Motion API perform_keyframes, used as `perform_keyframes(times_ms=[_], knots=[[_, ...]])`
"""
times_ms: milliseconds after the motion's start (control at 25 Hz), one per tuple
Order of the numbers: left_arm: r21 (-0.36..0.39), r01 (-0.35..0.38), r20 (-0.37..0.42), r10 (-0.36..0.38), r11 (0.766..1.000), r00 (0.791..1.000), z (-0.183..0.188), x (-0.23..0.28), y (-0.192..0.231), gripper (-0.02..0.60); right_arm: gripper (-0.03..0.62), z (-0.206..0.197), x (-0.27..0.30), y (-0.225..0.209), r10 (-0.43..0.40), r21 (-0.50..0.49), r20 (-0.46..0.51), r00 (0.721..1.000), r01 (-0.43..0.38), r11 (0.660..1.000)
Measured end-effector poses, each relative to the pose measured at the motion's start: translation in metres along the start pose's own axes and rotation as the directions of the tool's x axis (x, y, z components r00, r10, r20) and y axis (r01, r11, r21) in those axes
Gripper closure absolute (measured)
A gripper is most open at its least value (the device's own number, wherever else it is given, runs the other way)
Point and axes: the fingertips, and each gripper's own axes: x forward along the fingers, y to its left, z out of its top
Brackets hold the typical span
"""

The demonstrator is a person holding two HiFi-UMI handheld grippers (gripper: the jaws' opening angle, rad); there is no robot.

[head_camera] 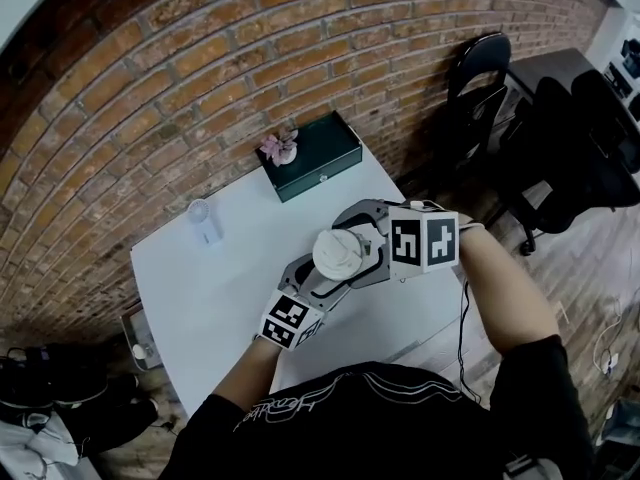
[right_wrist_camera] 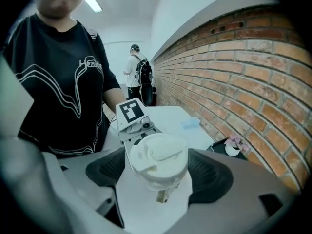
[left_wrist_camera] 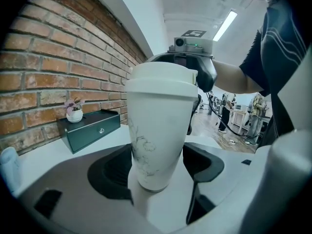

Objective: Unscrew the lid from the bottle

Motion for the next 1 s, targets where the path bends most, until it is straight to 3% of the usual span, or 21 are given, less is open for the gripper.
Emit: perform_keyframes(times_ms=[120, 240, 360, 480, 600, 680, 1000], knots=[[-0.003, 0.0, -0.008, 0.0, 1.0, 1.0, -0.001, 0.0, -0.001, 0.235, 0.183, 0.006, -0.002, 0.0, -0.094, 0.088, 0.071, 0.993, 0.088, 0.992], [-0.003, -0.002, -0.002, 0.002, 1.0, 1.0, 0.0, -0.001, 0.0, 0.235, 0.183, 0.02, -0.008, -0.009, -0.251, 0.165, 0.176, 0.952, 0.223, 0.961], [-0.009, -0.007, 0.002, 0.007, 1.0, 1.0, 0.0, 0.0, 0.001, 0.235, 0.183, 0.022, -0.014, -0.017, -0.39, 0.252, 0.221, 0.894, 0.334, 0.908], [-0.018, -0.017, -0.003, 0.017, 1.0, 1.0, -0.001, -0.001, 0.0, 0.235, 0.184, 0.014, -0.015, -0.022, -0.49, 0.391, 0.191, 0.85, 0.392, 0.832], [-0.021, -0.023, 0.004, 0.023, 1.0, 1.0, 0.0, -0.001, -0.001, 0.236, 0.181, 0.007, -0.012, -0.024, -0.539, 0.526, 0.16, 0.827, 0.391, 0.755], [-0.025, -0.026, 0.011, 0.026, 0.999, 1.0, 0.001, 0.0, 0.0, 0.235, 0.18, 0.007, -0.009, -0.025, -0.565, 0.564, 0.159, 0.81, 0.395, 0.725], [-0.032, -0.03, 0.017, 0.03, 0.999, 0.999, 0.001, 0.0, -0.001, 0.235, 0.201, 0.002, -0.003, -0.027, -0.627, 0.558, 0.085, 0.775, 0.484, 0.674]])
